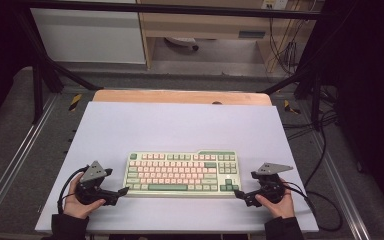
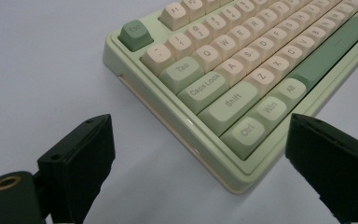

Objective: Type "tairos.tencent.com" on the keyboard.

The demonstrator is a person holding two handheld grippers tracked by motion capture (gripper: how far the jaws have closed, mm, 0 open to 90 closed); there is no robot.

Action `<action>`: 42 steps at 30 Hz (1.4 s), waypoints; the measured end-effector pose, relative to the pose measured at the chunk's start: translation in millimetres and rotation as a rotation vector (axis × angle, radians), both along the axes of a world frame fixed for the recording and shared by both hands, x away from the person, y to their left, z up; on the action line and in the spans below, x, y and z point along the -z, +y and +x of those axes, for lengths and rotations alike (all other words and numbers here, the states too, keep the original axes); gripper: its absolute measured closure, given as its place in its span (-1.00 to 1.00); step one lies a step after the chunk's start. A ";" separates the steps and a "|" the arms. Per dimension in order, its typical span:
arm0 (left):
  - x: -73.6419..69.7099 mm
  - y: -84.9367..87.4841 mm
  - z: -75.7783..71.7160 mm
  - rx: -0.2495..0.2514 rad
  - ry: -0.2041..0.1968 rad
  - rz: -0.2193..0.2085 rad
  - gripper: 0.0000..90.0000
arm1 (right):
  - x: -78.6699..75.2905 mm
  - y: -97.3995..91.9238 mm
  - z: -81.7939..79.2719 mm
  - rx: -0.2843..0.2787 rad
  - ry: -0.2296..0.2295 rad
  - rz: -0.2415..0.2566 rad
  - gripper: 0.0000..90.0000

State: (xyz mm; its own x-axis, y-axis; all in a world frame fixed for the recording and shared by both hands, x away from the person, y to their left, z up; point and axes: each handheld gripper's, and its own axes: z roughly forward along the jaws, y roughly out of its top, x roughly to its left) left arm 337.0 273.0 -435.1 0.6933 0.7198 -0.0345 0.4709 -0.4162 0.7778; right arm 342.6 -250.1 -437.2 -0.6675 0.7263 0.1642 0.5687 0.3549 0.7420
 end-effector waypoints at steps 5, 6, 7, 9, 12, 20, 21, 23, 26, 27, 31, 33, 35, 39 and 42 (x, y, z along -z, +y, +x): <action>-0.7 -0.8 -0.3 0.004 -0.002 0.003 -0.82 | 0.3 0.6 -0.2 -0.002 0.004 0.000 -0.99; -0.8 -0.8 -0.4 0.003 -0.002 0.004 -0.82 | 0.2 0.3 -0.1 -0.002 0.002 -0.001 -0.99; -0.8 -0.8 -0.4 0.002 -0.001 0.004 -0.82 | 0.0 0.2 -0.1 -0.002 0.001 -0.001 -0.99; -1.1 -0.9 -0.4 0.001 -0.001 0.004 -0.82 | -0.2 -0.2 -0.2 -0.003 -0.001 -0.001 -0.99; -2.2 -2.2 -1.0 0.003 -0.002 0.006 -0.82 | -0.5 -0.2 -0.6 -0.001 0.001 -0.001 -0.99; -6.3 -5.5 -1.8 -0.007 -0.008 0.004 -0.80 | -0.5 -0.4 -0.9 -0.002 -0.005 0.001 -0.99; -6.8 -6.4 -1.9 -0.008 -0.008 0.006 -0.79 | -0.5 -0.5 -0.9 -0.001 -0.005 0.000 -0.99; -7.3 -8.1 -1.8 -0.008 -0.007 0.009 -0.78 | -0.8 -0.4 -1.0 -0.001 -0.003 0.002 -0.99; -9.2 -10.2 -1.8 -0.016 -0.010 0.006 -0.74 | -1.1 -0.7 -1.0 -0.002 -0.004 -0.001 -0.99; -10.0 -10.9 -1.9 -0.018 -0.011 0.005 -0.71 | -1.0 -0.7 -0.8 -0.001 -0.003 0.000 -0.99; -12.3 -13.5 -1.6 -0.024 -0.010 0.000 -0.66 | -0.4 0.2 -1.0 0.002 -0.002 0.001 -0.99; -13.4 -15.8 -1.0 -0.024 -0.008 0.001 -0.62 | -0.5 0.4 -1.1 0.002 0.001 0.002 -0.99; -14.7 -17.8 -1.1 -0.024 -0.009 -0.001 -0.58 | -0.5 0.2 -0.9 0.002 -0.002 0.001 -0.99; -18.8 -23.3 -0.2 -0.023 -0.011 -0.009 -0.47 | -0.7 0.2 -0.9 -0.002 -0.001 0.010 -0.99; -21.3 -29.3 0.2 -0.018 -0.015 -0.008 -0.30 | -0.5 0.4 -1.0 -0.003 0.001 0.004 -0.99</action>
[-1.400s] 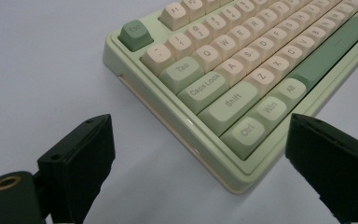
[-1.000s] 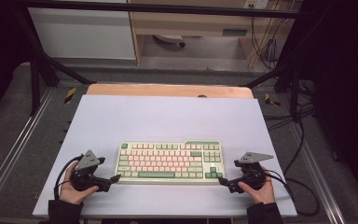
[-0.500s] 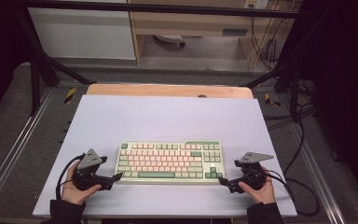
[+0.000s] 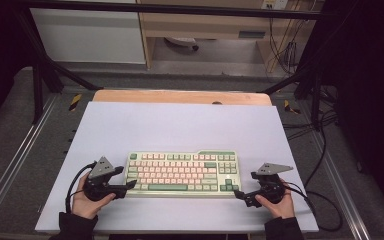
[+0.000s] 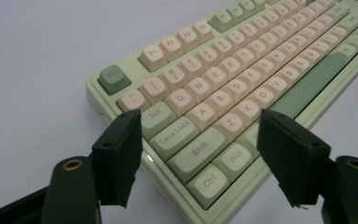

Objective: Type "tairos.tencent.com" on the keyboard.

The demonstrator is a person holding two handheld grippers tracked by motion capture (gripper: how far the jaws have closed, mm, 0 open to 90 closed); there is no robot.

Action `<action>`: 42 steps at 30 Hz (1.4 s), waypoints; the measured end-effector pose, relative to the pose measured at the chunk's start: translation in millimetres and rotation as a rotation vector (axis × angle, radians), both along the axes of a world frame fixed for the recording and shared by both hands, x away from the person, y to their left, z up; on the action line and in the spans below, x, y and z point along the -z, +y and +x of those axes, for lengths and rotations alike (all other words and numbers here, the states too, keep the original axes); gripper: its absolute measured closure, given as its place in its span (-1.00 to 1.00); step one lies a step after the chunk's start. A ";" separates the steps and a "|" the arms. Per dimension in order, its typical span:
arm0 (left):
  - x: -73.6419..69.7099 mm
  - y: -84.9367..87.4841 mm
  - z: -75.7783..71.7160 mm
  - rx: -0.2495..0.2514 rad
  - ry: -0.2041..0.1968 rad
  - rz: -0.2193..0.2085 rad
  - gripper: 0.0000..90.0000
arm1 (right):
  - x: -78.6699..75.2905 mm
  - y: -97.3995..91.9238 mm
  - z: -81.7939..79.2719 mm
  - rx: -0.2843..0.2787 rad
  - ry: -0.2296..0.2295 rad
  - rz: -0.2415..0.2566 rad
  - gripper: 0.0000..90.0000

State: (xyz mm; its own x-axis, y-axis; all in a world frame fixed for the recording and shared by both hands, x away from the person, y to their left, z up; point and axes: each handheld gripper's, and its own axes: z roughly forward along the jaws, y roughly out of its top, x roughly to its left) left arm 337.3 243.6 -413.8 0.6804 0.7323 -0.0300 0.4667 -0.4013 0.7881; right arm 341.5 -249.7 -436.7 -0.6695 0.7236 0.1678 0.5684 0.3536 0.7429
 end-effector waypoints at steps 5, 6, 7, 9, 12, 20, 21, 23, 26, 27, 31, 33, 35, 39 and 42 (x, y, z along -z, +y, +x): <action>-1.9 -8.4 1.6 0.008 0.004 0.004 -0.13 | -0.1 -0.2 0.1 -0.003 -0.001 0.000 -0.99; -2.3 -10.6 2.1 0.010 0.005 0.007 -0.06 | -0.2 -0.1 0.0 -0.001 0.001 -0.001 -0.99; -2.8 -12.1 2.3 0.011 0.004 0.009 -0.02 | -0.2 -0.2 0.1 -0.001 0.000 -0.001 -0.99; -4.1 -15.3 3.3 0.015 0.007 0.009 0.07 | -0.3 -0.3 0.2 0.000 0.000 -0.001 -0.99; -6.0 -20.3 5.4 0.018 0.016 0.007 0.17 | -0.3 -0.3 0.1 0.000 0.000 -0.002 -0.99; -10.1 -34.6 10.4 0.024 0.015 0.011 0.41 | -0.1 -0.2 0.3 -0.001 -0.001 -0.002 -0.99; -10.9 -35.9 11.0 0.025 0.014 0.010 0.48 | 0.1 0.3 0.0 0.002 0.003 -0.002 -0.99; -12.3 -38.2 11.9 0.026 0.013 0.007 0.51 | 0.1 0.3 -0.1 0.003 0.005 -0.002 -0.99; -13.8 -42.6 13.4 0.031 0.010 0.007 0.59 | 0.2 0.2 0.2 0.001 0.004 -0.003 -0.99; -13.8 -44.7 14.0 0.031 0.010 0.008 0.60 | 0.2 0.2 0.3 0.001 0.003 -0.004 -0.99; -12.6 -50.1 17.2 0.034 0.013 0.013 0.73 | 0.2 0.3 0.2 0.001 0.004 -0.002 -0.99; -12.6 -52.4 18.7 0.036 0.017 0.013 0.78 | 0.2 0.2 0.3 -0.001 0.003 -0.003 -0.99; -12.8 -55.8 20.7 0.042 0.020 0.014 0.83 | 0.3 0.5 0.3 0.000 0.005 -0.003 -0.99; -13.1 -63.2 24.4 0.051 0.025 0.014 0.90 | 0.9 0.5 0.7 -0.006 0.002 -0.008 -0.99; -12.4 -69.2 26.8 0.059 0.029 0.014 0.96 | 1.0 0.4 0.8 -0.007 0.002 -0.010 -0.99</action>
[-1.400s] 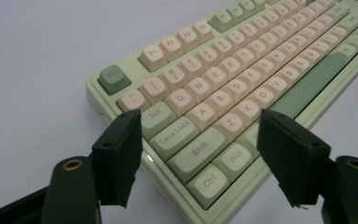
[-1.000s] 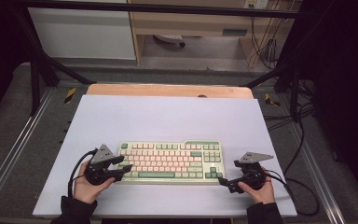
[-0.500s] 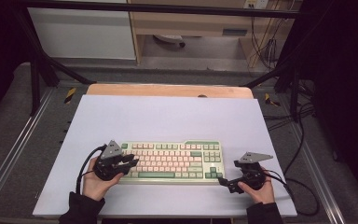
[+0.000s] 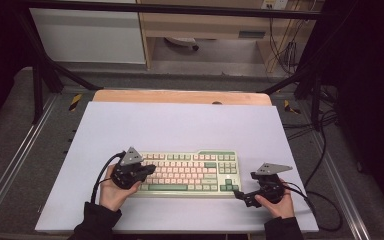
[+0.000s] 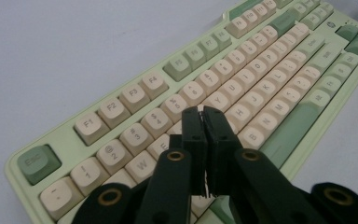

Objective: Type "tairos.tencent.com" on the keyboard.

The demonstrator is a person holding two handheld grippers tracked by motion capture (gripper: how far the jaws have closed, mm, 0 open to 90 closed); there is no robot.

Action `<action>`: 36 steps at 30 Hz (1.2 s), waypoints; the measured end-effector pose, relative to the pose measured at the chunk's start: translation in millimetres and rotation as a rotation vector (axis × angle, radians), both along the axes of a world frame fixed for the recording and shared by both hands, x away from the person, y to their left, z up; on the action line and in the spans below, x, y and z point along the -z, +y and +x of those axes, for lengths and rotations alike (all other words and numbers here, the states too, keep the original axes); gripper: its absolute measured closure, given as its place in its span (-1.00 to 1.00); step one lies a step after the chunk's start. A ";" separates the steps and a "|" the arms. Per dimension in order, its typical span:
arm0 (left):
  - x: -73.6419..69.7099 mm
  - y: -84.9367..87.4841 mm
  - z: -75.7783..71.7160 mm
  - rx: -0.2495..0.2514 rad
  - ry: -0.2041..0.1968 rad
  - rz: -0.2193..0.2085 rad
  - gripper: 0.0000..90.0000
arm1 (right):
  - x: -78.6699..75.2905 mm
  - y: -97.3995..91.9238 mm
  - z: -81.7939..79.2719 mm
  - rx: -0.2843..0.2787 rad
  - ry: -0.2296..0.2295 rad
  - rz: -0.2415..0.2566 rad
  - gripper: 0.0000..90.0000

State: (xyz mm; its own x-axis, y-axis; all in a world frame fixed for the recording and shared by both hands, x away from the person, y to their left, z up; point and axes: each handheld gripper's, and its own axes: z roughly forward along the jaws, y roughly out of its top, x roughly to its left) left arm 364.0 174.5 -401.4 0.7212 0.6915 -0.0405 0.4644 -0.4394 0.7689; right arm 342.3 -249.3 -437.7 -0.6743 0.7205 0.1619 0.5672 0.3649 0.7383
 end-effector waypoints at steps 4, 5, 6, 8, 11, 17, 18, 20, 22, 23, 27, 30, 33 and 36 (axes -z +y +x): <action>1.3 -8.7 3.4 0.010 0.001 0.001 1.00 | -0.2 -0.1 -0.1 0.000 0.000 0.002 -0.99; 1.5 -10.1 4.0 0.011 0.001 0.004 1.00 | -0.2 -0.1 -0.1 0.000 0.000 0.002 -0.99; 2.0 -12.3 5.3 0.010 0.003 0.006 1.00 | -0.2 0.0 -0.2 0.002 0.002 0.003 -0.99; 3.5 -15.3 7.6 0.009 0.006 0.010 1.00 | -0.2 0.0 -0.1 0.000 0.000 0.003 -0.99; 6.8 -18.8 11.6 -0.004 0.013 0.012 1.00 | -0.2 0.0 0.0 0.000 0.000 0.002 -0.99; 13.5 -26.1 17.1 -0.011 0.021 0.018 1.00 | 0.0 0.1 -0.1 -0.002 0.003 -0.001 -0.99; 14.6 -27.1 17.6 -0.010 0.022 0.021 1.00 | 0.0 0.1 -0.1 -0.002 0.003 -0.001 -0.99; 16.8 -28.6 18.5 -0.013 0.022 0.029 1.00 | 0.1 0.3 -0.3 0.000 0.004 -0.001 -0.99; 18.5 -29.1 19.1 -0.018 0.018 0.033 1.00 | 0.0 0.3 -0.4 0.000 0.005 0.000 -0.99; 19.4 -29.4 19.4 -0.018 0.021 0.033 1.00 | 0.0 0.0 -0.2 -0.003 0.002 -0.001 -0.99; 21.3 -30.1 19.5 -0.016 0.021 0.038 1.00 | 0.0 0.0 -0.2 -0.002 0.002 -0.002 -0.99; 22.8 -30.9 19.6 -0.014 0.021 0.035 1.00 | 0.5 0.3 0.0 -0.002 0.000 -0.002 -0.99; 23.5 -31.3 19.5 -0.011 0.018 0.038 1.00 | 0.7 0.5 0.0 -0.001 0.002 -0.002 -0.99; 25.7 -32.2 20.0 -0.010 0.024 0.045 1.00 | 0.7 0.4 0.1 -0.002 0.000 -0.003 -0.99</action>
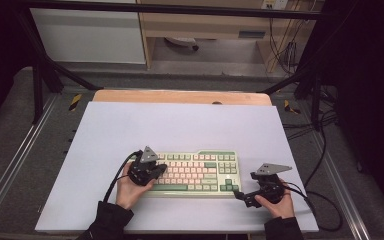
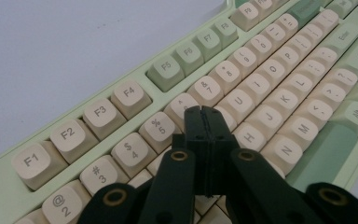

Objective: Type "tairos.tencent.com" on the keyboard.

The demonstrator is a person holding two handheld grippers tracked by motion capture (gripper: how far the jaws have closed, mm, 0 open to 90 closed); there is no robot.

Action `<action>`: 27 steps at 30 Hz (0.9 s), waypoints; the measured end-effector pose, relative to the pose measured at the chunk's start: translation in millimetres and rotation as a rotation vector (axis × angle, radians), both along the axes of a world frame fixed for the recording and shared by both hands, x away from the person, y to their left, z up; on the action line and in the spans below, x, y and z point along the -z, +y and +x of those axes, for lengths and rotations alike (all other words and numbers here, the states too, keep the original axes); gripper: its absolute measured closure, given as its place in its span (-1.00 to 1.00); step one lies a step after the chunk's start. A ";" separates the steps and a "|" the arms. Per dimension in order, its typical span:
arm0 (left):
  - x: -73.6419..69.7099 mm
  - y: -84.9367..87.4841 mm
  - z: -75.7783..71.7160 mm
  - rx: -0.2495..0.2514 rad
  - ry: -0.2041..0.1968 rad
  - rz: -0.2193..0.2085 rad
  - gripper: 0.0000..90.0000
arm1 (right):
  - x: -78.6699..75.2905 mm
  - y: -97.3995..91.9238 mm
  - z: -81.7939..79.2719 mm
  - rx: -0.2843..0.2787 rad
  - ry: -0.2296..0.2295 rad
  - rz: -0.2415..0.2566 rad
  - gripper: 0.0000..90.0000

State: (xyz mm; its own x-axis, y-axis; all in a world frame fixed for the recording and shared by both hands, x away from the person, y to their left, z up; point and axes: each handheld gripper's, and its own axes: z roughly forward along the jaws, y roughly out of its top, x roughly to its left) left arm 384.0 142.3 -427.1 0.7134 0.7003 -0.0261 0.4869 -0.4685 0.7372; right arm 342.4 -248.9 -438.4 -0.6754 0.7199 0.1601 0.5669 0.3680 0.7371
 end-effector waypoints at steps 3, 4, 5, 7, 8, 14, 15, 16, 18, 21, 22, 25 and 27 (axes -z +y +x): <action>0.1 0.1 -0.3 0.000 -0.002 -0.005 1.00 | -0.1 0.0 -0.1 -0.001 0.000 0.000 -0.99; -0.1 0.3 -0.5 0.001 -0.002 -0.007 1.00 | -0.1 0.0 -0.1 -0.001 0.000 0.000 -0.99; -0.5 0.5 -0.9 0.002 -0.001 -0.008 1.00 | 0.0 0.1 -0.1 0.001 0.002 0.001 -0.99; -2.4 0.8 -2.2 0.007 -0.005 -0.018 1.00 | 0.0 0.1 -0.1 -0.001 0.001 0.001 -0.99; -3.5 1.0 -2.9 0.009 -0.006 -0.020 1.00 | 0.1 0.2 -0.1 -0.001 0.001 0.000 -0.99; -8.5 5.2 -6.1 0.016 -0.012 -0.030 1.00 | 0.0 0.0 -0.3 -0.001 0.000 0.000 -0.99; -9.3 5.8 -7.0 0.017 -0.014 -0.032 1.00 | 0.0 0.1 -0.3 -0.001 0.000 0.000 -0.99; -10.0 6.3 -7.7 0.021 -0.015 -0.031 1.00 | 0.1 0.1 -0.2 -0.001 0.001 0.000 -0.99; -11.3 7.1 -9.5 0.026 -0.018 -0.029 1.00 | 0.1 0.2 -0.2 -0.002 0.003 -0.003 -0.99; -14.4 10.5 -12.8 0.031 -0.024 -0.033 1.00 | 0.1 0.1 -0.3 -0.003 0.001 -0.003 -0.99; -15.1 11.6 -13.5 0.030 -0.025 -0.034 1.00 | 0.1 0.1 -0.3 -0.003 0.001 -0.003 -0.99; -16.5 16.8 -15.9 0.027 -0.026 -0.036 1.00 | 0.1 0.5 -0.5 0.000 0.006 -0.001 -0.99; -16.9 20.7 -17.5 0.022 -0.028 -0.035 1.00 | 0.2 0.4 -0.3 -0.002 0.003 -0.003 -0.99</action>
State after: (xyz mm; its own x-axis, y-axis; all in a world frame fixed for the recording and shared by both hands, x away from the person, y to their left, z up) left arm 366.6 163.0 -410.2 0.7291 0.6837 -0.0300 0.4557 -0.4523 0.7666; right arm 342.1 -248.5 -438.7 -0.6765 0.7189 0.1597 0.5683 0.3717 0.7341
